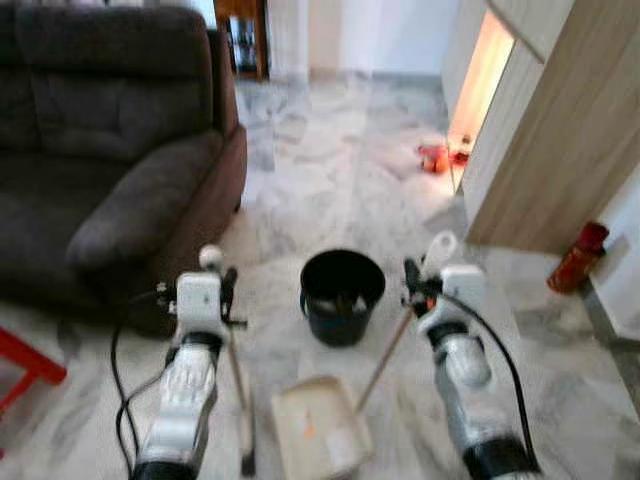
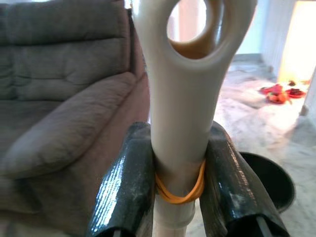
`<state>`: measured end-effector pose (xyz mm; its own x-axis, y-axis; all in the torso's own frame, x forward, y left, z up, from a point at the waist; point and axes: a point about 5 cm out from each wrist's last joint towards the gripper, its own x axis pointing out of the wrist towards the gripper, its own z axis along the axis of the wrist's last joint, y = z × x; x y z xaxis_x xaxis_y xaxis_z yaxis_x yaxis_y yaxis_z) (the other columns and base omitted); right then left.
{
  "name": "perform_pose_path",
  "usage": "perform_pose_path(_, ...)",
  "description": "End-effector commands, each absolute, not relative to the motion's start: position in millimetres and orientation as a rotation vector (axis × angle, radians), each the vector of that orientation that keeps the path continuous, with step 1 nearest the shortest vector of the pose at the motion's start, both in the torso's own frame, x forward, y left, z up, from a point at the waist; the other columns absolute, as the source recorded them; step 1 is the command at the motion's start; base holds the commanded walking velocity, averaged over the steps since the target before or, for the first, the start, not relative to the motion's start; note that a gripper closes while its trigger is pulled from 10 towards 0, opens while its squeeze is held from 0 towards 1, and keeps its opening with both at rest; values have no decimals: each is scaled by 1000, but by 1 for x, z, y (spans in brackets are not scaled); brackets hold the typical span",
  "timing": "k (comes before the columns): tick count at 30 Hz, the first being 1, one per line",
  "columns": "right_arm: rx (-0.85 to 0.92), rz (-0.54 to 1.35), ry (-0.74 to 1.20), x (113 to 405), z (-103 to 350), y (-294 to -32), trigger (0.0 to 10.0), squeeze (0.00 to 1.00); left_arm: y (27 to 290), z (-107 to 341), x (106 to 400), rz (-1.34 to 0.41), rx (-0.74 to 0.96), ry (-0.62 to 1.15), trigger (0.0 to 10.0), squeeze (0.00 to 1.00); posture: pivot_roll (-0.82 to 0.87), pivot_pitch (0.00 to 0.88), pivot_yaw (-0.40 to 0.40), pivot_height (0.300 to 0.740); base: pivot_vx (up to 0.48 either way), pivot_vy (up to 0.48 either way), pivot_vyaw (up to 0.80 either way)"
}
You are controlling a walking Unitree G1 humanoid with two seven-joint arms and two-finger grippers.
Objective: Sweep floor
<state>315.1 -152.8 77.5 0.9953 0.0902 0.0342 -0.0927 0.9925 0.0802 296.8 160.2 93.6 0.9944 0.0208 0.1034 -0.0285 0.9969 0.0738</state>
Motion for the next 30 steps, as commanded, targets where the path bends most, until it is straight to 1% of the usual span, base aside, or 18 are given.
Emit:
perform_pose_path(1,82,89,-93,321,93,-154,10000,0,157,105,301,16,85,-151,10000,0,136,0,10,740,300,0,0)
perform_pose_path(5,82,88,-93,321,93,-154,10000,0,157,105,301,15,86,-150,10000,0,136,0,10,740,299,0,0)
perform_pose_path(11,81,81,-92,321,93,-154,10000,0,158,106,301,14,88,-154,10000,0,137,0,12,740,0,0,0)
perform_pose_path(18,120,-3,-117,323,99,-161,10000,0,158,106,301,14,92,-154,10000,0,138,0,15,740,0,0,0)
perform_pose_path(26,137,-14,-187,325,119,-163,10000,0,158,106,301,14,95,-153,10000,0,134,0,15,740,0,0,0)
perform_pose_path(30,142,-10,-239,326,137,-164,10000,0,160,105,300,18,98,-152,10000,0,131,0,16,740,0,0,0)
